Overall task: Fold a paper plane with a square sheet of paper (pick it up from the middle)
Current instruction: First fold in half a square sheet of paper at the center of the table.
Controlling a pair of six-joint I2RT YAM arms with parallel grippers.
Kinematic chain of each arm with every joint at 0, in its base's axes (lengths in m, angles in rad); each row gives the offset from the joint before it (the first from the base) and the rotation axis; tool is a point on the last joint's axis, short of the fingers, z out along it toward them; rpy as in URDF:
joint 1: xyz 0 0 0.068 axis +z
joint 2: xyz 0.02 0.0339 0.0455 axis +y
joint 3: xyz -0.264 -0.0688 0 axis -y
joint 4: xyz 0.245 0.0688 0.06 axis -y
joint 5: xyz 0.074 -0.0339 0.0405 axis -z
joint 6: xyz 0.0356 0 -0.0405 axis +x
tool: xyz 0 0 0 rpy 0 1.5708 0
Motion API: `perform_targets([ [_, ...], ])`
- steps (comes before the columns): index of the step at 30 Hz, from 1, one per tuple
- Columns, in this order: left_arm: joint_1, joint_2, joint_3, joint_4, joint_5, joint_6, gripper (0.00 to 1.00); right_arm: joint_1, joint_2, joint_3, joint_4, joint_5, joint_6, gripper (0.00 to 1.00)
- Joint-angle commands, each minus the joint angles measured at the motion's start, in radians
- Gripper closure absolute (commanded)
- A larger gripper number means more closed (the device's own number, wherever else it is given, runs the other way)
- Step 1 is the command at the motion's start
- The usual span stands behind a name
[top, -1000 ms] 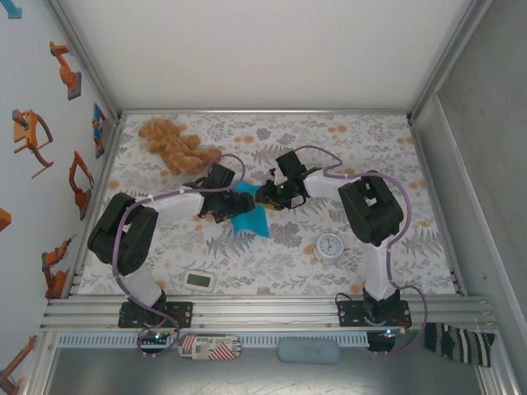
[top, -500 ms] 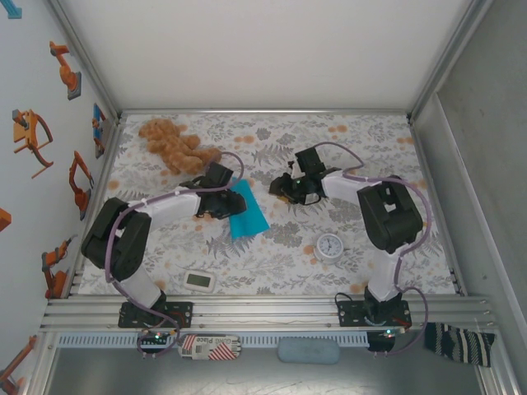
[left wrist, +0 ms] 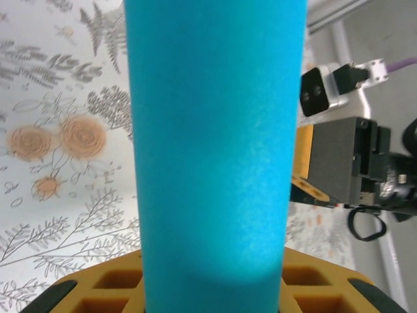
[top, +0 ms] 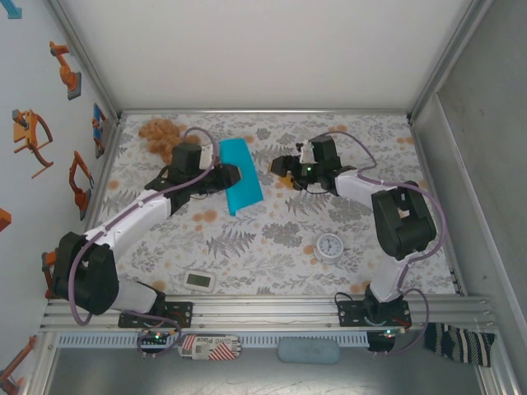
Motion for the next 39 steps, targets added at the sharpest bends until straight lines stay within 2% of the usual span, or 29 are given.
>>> perform_targets([
  [1, 0.028, -0.028, 0.035, 0.062, 0.14, -0.035, 0.66, -0.011, -0.06, 0.038, 0.152, -0.117, 0.065, 0.21],
  [5, 0.05, -0.024, 0.072, 0.067, 0.208, -0.08, 0.66, -0.008, -0.037, 0.079, 0.265, -0.186, 0.143, 0.17],
  [10, 0.064, -0.009, 0.095, 0.121, 0.265, -0.15, 0.66, 0.014, -0.029, 0.134, 0.199, -0.166, 0.069, 0.17],
  [19, 0.069, 0.035, 0.122, 0.181, 0.33, -0.22, 0.66, 0.054, 0.023, 0.196, 0.314, -0.223, 0.15, 0.17],
  [23, 0.075, 0.048, 0.121, 0.168, 0.327, -0.219, 0.66, 0.058, 0.04, 0.19, 0.438, -0.251, 0.238, 0.22],
  [28, 0.082, 0.061, 0.12, 0.146, 0.327, -0.214, 0.67, 0.059, 0.034, 0.188, 0.443, -0.27, 0.236, 0.27],
  [39, 0.102, 0.055, 0.116, 0.04, 0.317, -0.146, 0.68, 0.054, -0.016, 0.193, 0.238, -0.219, 0.08, 0.43],
])
